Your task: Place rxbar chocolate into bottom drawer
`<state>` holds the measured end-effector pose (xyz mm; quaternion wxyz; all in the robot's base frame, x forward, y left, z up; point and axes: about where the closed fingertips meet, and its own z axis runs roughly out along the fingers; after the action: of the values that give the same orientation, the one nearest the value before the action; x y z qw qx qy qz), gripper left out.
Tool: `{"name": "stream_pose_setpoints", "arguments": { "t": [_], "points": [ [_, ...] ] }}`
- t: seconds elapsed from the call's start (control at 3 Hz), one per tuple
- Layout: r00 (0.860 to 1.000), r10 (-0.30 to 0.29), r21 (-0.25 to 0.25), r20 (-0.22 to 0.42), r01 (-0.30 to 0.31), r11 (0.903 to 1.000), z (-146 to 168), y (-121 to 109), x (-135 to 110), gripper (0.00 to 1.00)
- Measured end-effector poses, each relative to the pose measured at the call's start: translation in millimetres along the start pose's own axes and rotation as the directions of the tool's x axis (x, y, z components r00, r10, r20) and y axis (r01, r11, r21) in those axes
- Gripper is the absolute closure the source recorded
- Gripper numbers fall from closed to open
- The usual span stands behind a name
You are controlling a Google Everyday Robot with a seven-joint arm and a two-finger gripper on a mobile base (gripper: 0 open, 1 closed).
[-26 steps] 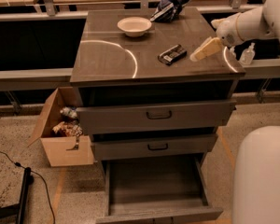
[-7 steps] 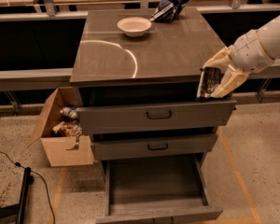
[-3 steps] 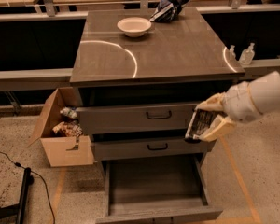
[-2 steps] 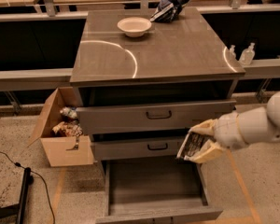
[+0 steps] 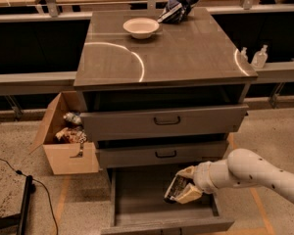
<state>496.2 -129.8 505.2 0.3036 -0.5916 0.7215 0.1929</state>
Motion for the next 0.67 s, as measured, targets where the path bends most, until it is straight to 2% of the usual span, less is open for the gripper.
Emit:
{"name": "stream_pose_setpoints", "arguments": {
  "t": [0.33,0.67],
  "points": [
    [1.000,0.000,0.000,0.000,0.000,1.0000,0,0,0,1.00],
    [1.000,0.013,0.019,0.010,-0.013,0.9997,17,-3,27,1.00]
  ]
}}
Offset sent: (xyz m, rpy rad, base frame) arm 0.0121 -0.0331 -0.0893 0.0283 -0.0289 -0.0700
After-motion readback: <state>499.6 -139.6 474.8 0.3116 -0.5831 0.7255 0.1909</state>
